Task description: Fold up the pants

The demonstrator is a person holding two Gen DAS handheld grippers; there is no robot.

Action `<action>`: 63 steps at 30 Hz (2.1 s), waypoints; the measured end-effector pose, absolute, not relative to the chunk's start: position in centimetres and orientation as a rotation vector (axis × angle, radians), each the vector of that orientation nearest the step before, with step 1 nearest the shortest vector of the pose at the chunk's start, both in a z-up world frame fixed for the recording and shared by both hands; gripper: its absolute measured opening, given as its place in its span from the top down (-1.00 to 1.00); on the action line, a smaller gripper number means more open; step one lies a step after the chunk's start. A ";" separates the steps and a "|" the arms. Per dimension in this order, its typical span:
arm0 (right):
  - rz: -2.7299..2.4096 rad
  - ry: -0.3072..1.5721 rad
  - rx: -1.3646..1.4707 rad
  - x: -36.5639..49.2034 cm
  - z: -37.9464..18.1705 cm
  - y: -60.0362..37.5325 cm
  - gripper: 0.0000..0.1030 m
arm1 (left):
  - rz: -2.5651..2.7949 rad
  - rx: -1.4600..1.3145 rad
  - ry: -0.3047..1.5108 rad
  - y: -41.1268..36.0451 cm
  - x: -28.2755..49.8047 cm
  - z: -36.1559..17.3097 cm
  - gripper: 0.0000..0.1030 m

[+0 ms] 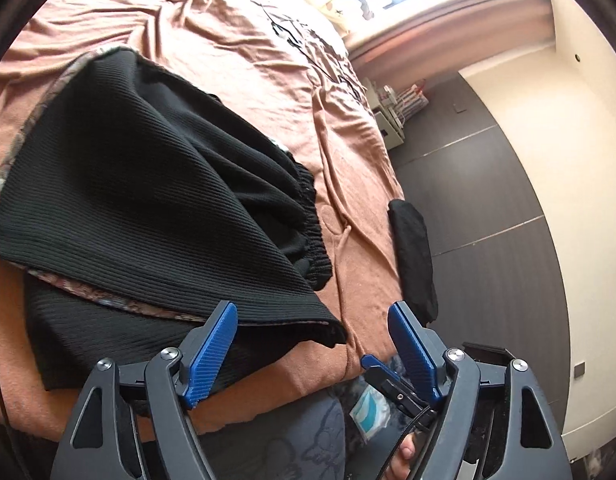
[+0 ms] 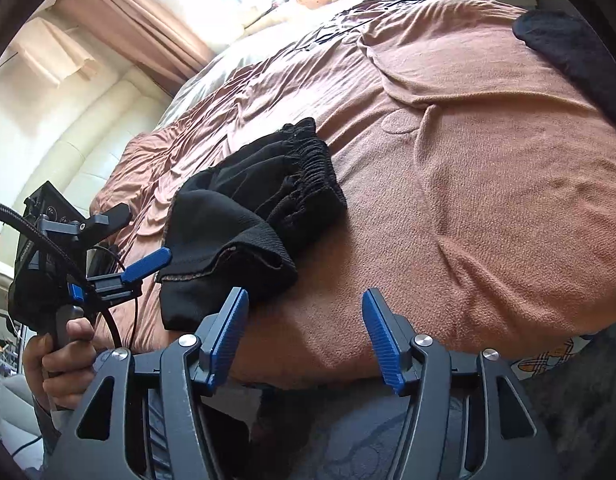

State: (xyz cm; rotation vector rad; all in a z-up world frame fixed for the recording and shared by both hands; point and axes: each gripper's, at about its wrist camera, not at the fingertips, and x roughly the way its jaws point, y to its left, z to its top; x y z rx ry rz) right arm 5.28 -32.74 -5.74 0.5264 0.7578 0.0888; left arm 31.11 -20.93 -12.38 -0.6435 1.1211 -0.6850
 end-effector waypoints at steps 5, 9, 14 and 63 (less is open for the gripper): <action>0.087 0.786 0.457 6.9 -5.7 -30.8 -0.13 | -0.598 -0.683 1.110 -16.4 31.3 -13.3 -0.65; 0.072 0.806 0.431 8.4 -6.0 -29.7 -0.13 | -0.545 -0.725 1.109 -12.8 31.2 -14.4 -0.67; 0.055 0.816 0.393 9.9 -6.1 -27.9 -0.13 | -0.502 -0.774 1.116 -9.7 31.4 -15.7 -0.67; 0.184 0.727 0.502 10.2 -7.9 -30.6 0.91 | -0.483 -0.558 0.999 -18.2 46.7 -6.4 0.80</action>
